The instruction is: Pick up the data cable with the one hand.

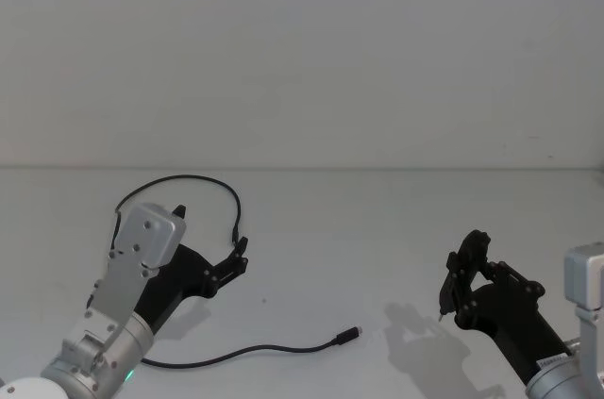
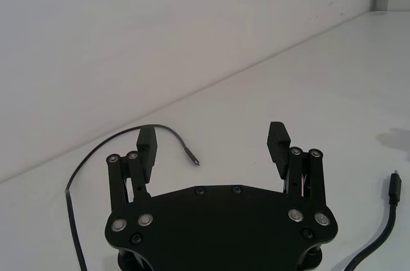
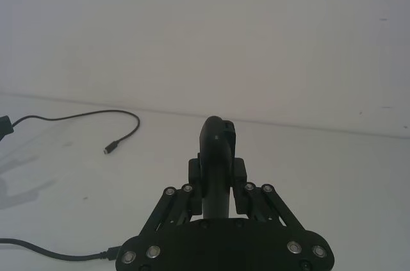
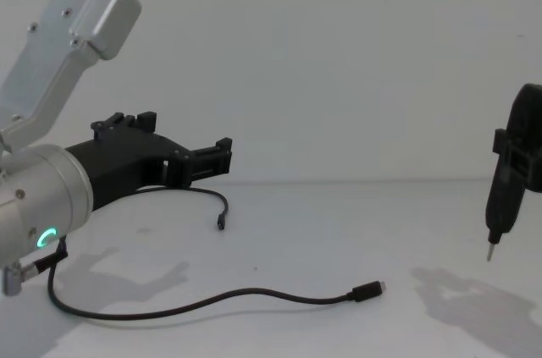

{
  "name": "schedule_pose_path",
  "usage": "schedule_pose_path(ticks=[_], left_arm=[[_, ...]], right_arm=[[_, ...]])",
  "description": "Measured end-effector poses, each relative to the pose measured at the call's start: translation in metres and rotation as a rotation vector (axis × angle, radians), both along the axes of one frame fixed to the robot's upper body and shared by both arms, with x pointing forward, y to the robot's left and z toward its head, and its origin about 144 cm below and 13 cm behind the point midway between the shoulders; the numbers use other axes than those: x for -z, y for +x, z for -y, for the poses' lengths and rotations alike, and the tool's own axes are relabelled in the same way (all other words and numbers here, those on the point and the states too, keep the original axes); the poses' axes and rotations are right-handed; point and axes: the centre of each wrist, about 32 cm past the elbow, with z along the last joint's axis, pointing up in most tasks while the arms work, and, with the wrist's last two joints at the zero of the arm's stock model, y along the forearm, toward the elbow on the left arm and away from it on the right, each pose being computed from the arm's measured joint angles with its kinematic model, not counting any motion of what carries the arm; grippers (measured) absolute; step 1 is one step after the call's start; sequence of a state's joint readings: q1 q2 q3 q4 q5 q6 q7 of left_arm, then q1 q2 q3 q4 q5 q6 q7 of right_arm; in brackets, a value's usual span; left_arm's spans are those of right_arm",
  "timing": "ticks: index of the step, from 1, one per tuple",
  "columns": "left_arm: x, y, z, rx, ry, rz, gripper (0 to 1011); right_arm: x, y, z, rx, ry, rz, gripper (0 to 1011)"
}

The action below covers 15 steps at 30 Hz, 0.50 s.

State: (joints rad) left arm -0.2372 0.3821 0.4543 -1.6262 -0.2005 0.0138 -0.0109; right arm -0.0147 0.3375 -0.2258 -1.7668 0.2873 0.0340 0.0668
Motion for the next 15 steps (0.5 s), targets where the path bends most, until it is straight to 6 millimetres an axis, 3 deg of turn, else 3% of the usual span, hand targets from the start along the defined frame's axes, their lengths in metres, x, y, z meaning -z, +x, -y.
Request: schedule_pose_path(ticks=[15], left_arm=[[-0.0031, 0.0021, -0.0074, 0.069, 0.033, -0.018, 1001]], right_arm=[[0.0000, 0.0000, 0.0000, 0.000, 0.000, 0.000, 263]])
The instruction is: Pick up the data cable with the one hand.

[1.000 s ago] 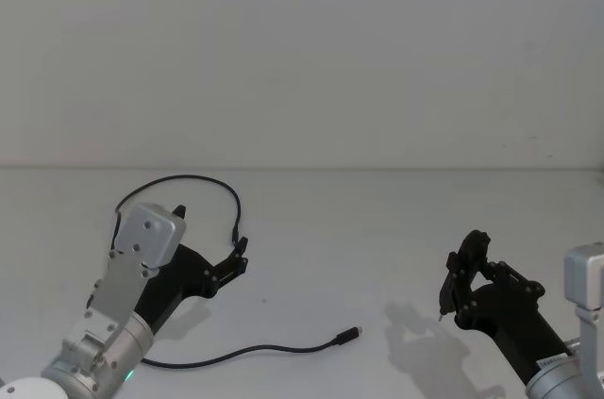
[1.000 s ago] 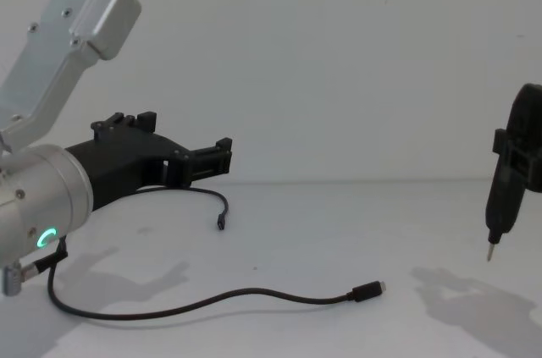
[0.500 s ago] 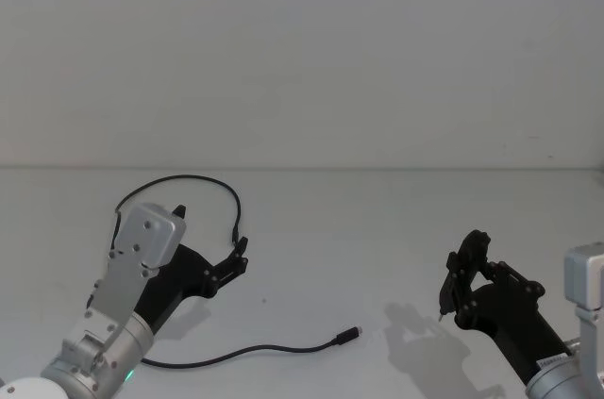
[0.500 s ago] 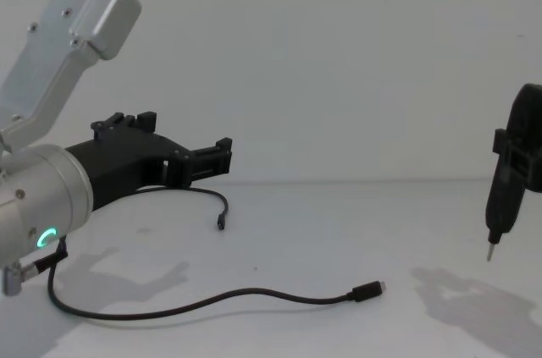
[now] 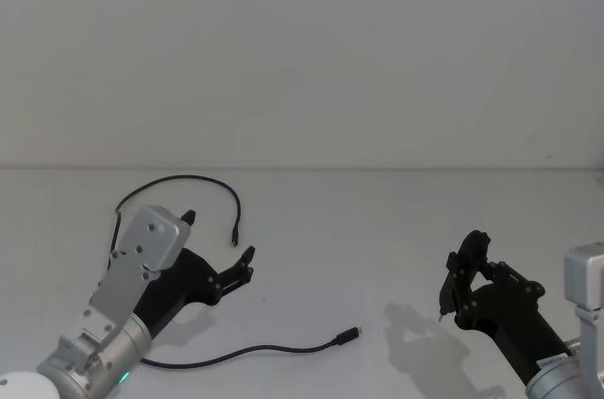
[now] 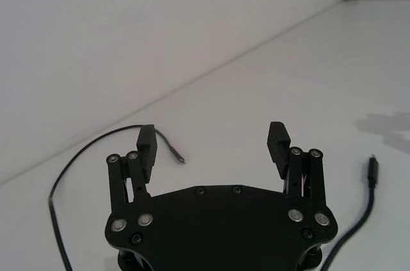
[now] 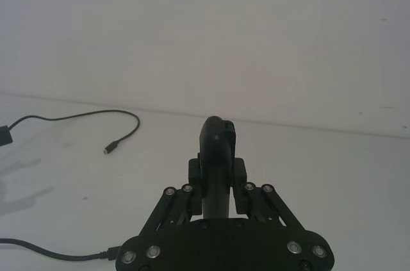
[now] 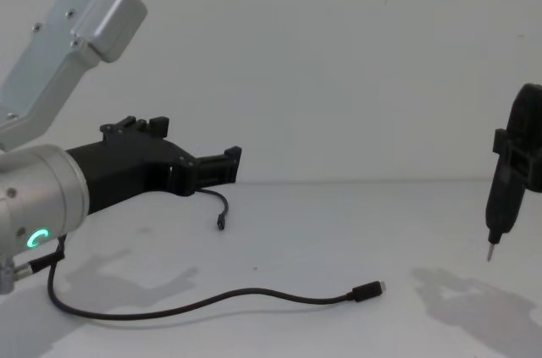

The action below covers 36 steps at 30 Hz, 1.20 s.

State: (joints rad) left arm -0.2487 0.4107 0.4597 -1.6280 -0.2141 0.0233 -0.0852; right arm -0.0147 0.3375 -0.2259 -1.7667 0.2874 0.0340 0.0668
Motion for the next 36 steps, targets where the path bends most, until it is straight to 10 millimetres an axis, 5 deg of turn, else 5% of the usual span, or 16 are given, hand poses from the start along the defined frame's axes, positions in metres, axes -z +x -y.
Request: schedule_pose_path(ticks=[23, 36], left_arm=[[-0.020, 0.014, -0.058, 0.156, 0.102, -0.110, 1001], [-0.037, 0.031, -0.072, 0.237, 0.122, -0.165, 1001]], right_arm=[[0.000, 0.000, 0.000, 0.000, 0.000, 0.000, 263], [0.000, 0.000, 0.000, 0.000, 0.000, 0.000, 263]])
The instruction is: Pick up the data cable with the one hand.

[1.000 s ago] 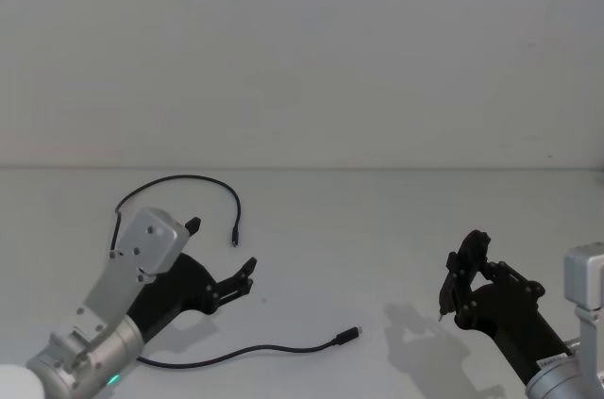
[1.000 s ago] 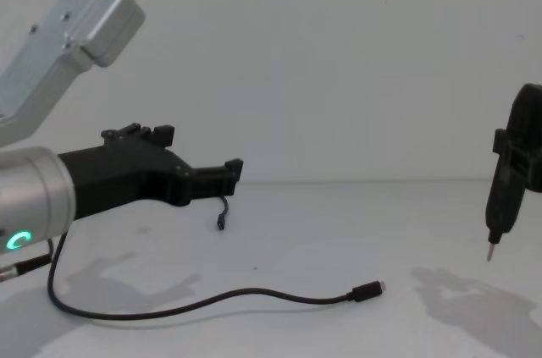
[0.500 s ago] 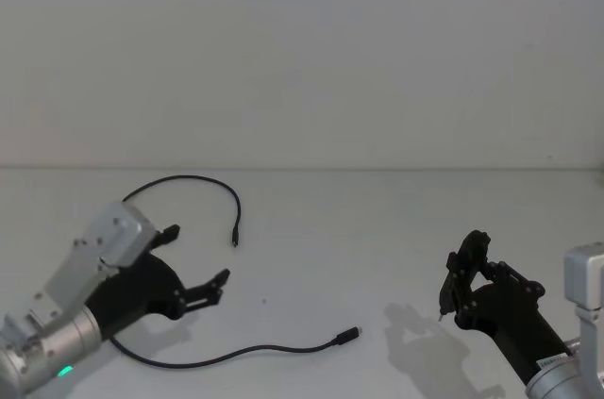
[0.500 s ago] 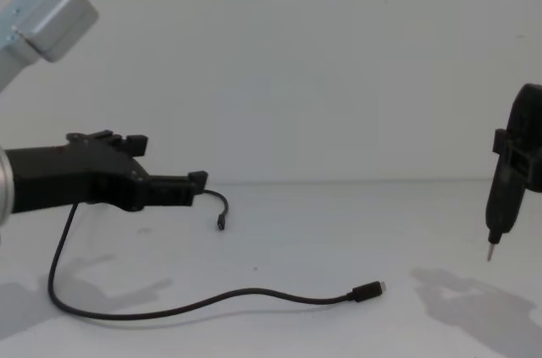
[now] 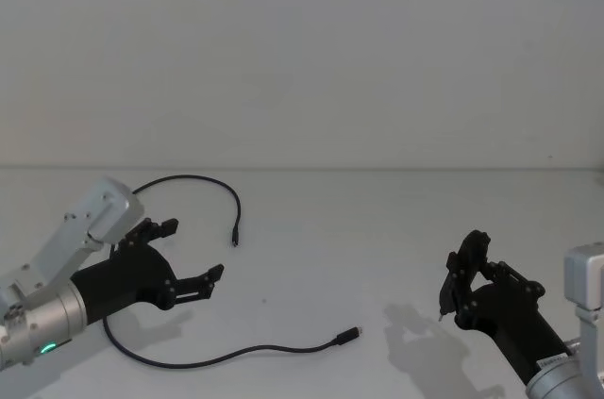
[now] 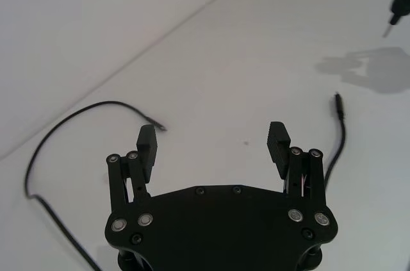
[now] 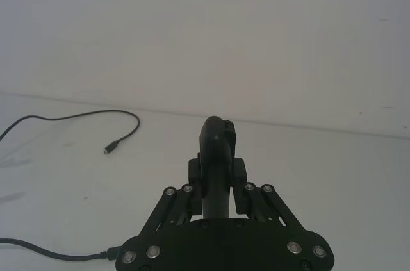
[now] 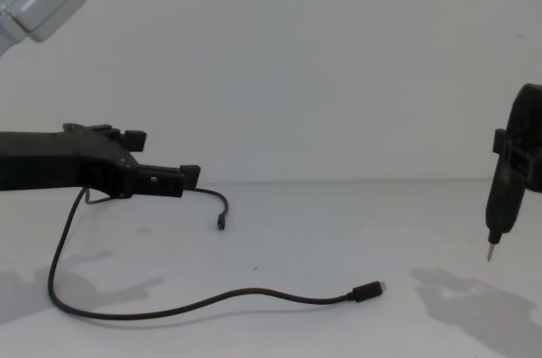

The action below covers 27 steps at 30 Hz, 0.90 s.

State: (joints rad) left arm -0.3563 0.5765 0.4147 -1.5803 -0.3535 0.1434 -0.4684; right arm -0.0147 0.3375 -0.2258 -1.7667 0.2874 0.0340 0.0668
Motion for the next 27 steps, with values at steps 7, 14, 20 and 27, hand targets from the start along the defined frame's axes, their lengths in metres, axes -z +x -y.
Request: schedule_pose_path(ticks=[7, 14, 20, 27], left_arm=[[-0.004, 0.007, -0.001, 0.072, 0.027, -0.034, 1001], [-0.008, 0.016, -0.001, 0.171, 0.073, -0.077, 1001], [-0.011, 0.026, 0.002, 0.259, 0.132, -0.111, 1001], [-0.011, 0.041, 0.010, 0.331, 0.200, -0.152, 1001]], right_arm=[[0.000, 0.000, 0.000, 0.000, 0.000, 0.000, 263], [0.000, 0.000, 0.000, 0.000, 0.000, 0.000, 263], [0.000, 0.000, 0.000, 0.000, 0.000, 0.000, 263], [0.000, 0.000, 0.000, 0.000, 0.000, 0.000, 263]])
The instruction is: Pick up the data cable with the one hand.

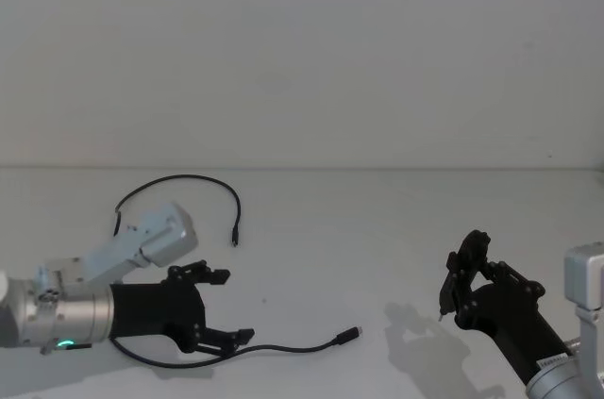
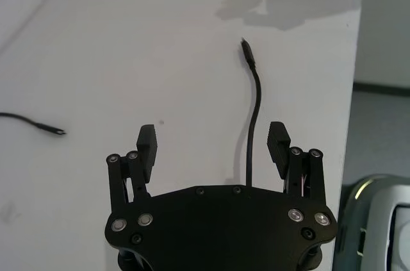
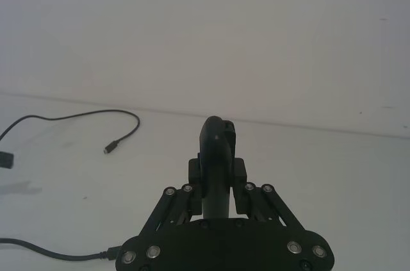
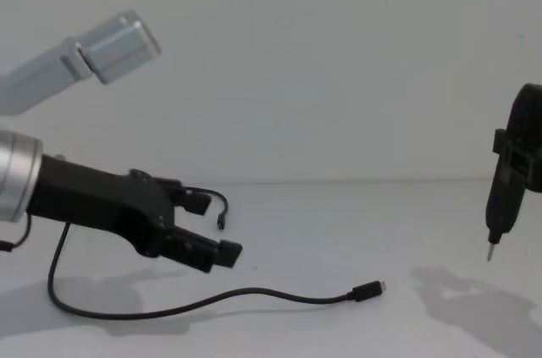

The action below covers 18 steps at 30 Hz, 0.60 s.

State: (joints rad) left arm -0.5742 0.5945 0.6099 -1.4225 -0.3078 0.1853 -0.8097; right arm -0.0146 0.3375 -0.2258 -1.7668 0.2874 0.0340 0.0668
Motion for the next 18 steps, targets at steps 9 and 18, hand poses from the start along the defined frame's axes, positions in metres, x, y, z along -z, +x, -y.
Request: schedule_pose_path(ticks=[9, 18], left_arm=[[0.002, 0.016, 0.011, 0.041, 0.051, -0.037, 1000], [0.003, 0.026, 0.020, 0.058, 0.076, -0.065, 1001]], right_arm=[[0.000, 0.000, 0.000, 0.000, 0.000, 0.000, 263], [0.000, 0.000, 0.000, 0.000, 0.000, 0.000, 263]])
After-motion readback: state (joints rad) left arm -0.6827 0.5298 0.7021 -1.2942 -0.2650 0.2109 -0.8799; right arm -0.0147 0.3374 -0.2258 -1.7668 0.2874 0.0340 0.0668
